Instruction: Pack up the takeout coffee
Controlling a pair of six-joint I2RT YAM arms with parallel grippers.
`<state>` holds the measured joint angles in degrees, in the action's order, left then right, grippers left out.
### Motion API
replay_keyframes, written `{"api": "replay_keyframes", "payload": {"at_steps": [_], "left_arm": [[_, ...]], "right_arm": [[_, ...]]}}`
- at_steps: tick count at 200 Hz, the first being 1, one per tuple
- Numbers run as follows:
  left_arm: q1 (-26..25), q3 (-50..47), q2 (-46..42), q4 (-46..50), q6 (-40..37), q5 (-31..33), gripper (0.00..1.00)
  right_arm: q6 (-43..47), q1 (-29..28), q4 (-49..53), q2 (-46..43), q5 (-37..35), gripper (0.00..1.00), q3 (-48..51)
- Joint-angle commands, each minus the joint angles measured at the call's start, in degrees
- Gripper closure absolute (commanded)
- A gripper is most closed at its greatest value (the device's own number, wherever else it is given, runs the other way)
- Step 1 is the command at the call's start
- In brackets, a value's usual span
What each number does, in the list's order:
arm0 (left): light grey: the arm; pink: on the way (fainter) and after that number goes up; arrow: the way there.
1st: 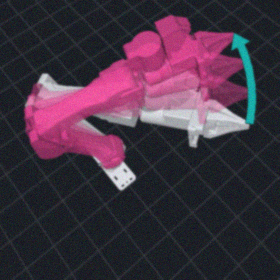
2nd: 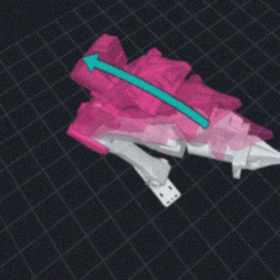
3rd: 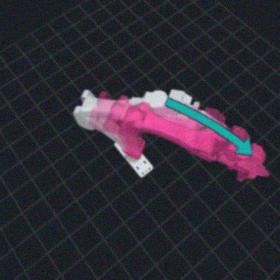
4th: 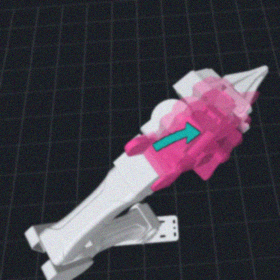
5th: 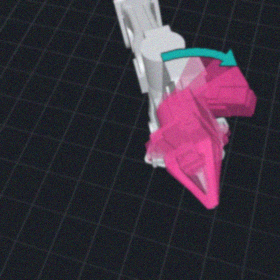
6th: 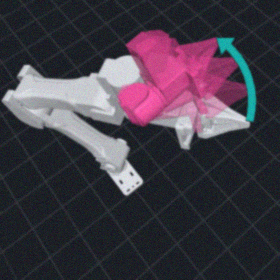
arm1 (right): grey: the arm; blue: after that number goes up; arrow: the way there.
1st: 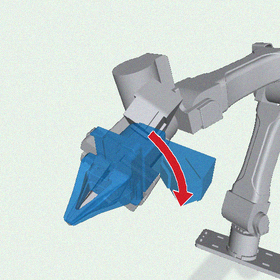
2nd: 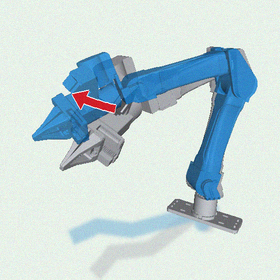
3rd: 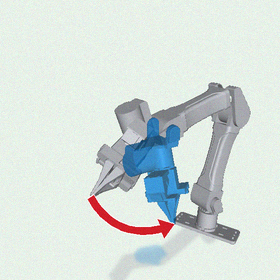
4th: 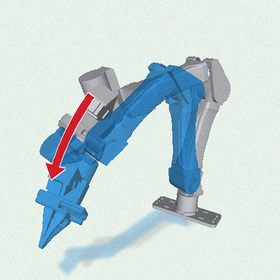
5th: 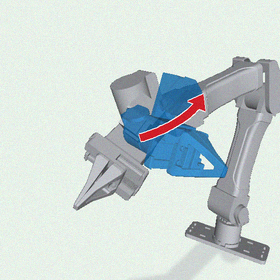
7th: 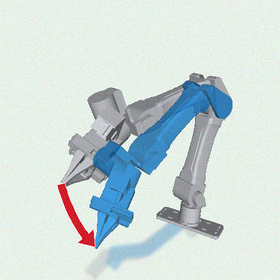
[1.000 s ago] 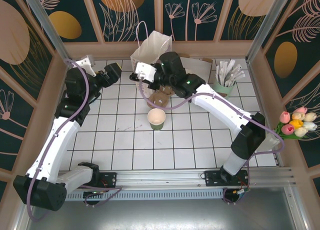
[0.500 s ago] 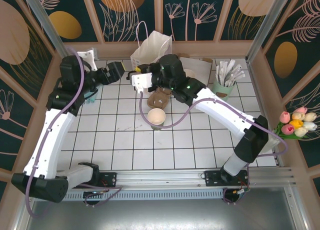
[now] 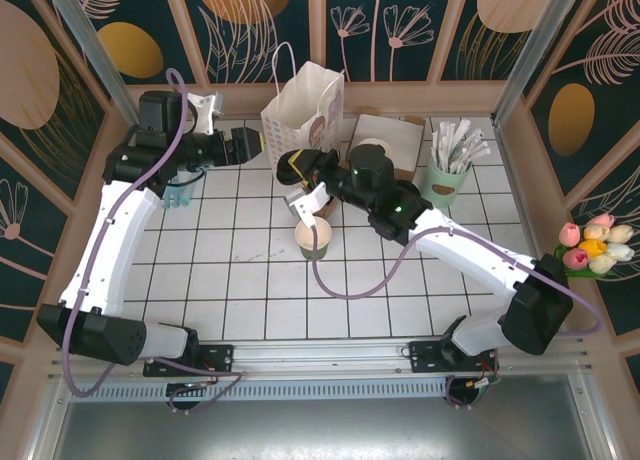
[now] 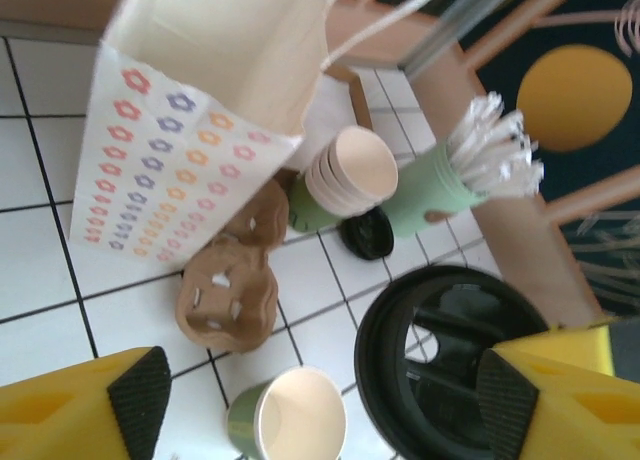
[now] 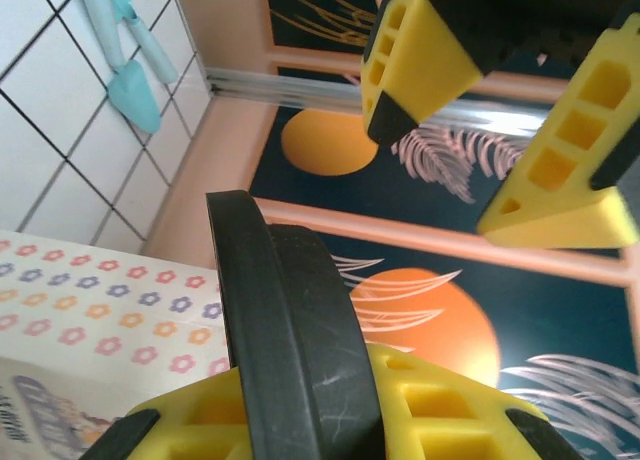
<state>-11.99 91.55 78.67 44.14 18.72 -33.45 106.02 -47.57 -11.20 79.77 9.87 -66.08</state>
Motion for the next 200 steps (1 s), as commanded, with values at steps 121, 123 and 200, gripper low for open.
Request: {"api": "replay_keyframes", "payload": {"at_steps": [121, 123, 200], "left_arm": [[-3.2, 4.3, 2.9, 14.3, -20.4, -7.6, 0.47], [-3.1, 4.2, 2.9, 14.3, -20.5, -7.7, 0.47], [-4.0, 2.4, 3.0, 14.7, -21.9, -6.2, 0.62]], "right_arm": [[21.5, -1.9, -3.0, 0.3, 11.0, 1.00, -0.3], [21.5, -2.0, -2.9, 0.4, 11.0, 1.00, -0.3], [23.1, -3.1, -0.3, 0.8, 11.1, 1.00, -2.4]]}}
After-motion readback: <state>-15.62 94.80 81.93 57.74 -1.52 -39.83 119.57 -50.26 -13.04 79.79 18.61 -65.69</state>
